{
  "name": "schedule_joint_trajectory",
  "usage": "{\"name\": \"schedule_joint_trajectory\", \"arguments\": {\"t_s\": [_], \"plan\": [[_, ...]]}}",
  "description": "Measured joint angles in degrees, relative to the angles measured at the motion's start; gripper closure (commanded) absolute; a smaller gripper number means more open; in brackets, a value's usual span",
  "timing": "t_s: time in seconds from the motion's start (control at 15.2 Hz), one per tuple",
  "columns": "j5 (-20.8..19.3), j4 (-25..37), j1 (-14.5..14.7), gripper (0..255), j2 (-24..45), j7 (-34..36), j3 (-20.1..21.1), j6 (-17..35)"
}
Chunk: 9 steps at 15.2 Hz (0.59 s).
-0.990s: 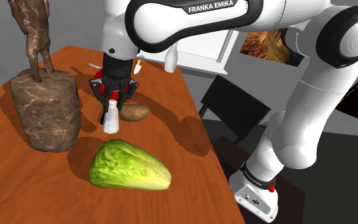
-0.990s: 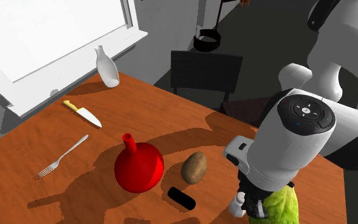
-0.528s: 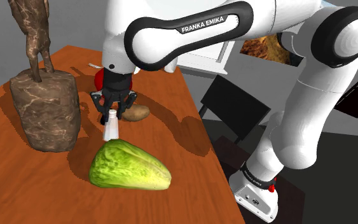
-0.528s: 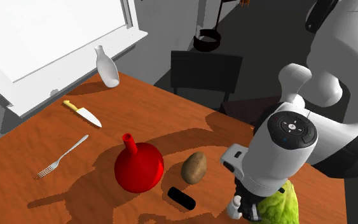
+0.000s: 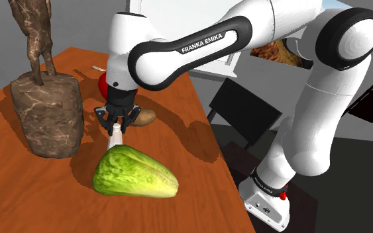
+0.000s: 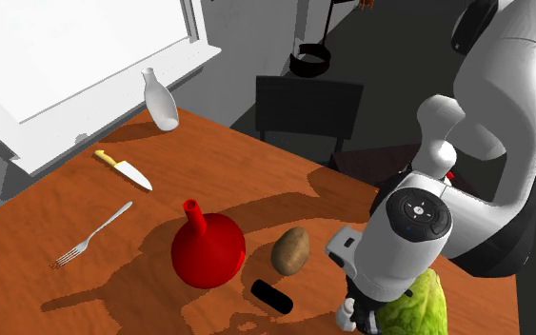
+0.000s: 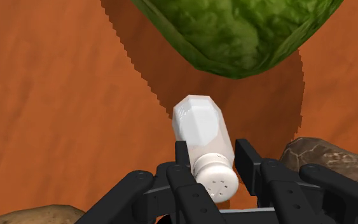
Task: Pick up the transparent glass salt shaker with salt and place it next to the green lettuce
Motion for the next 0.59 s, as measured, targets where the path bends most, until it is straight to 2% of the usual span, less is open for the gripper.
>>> {"name": "schedule_joint_trajectory", "arguments": {"t_s": [0.4, 0.46, 0.59], "plan": [[0.0, -0.4, 0.0, 255, 0.1, 0.0, 0.0, 0.6], [0.0, -0.4, 0.0, 0, 0.1, 0.0, 0.0, 0.6], [0.0, -0.4, 0.0, 0, 0.1, 0.0, 0.0, 0.6]]}}
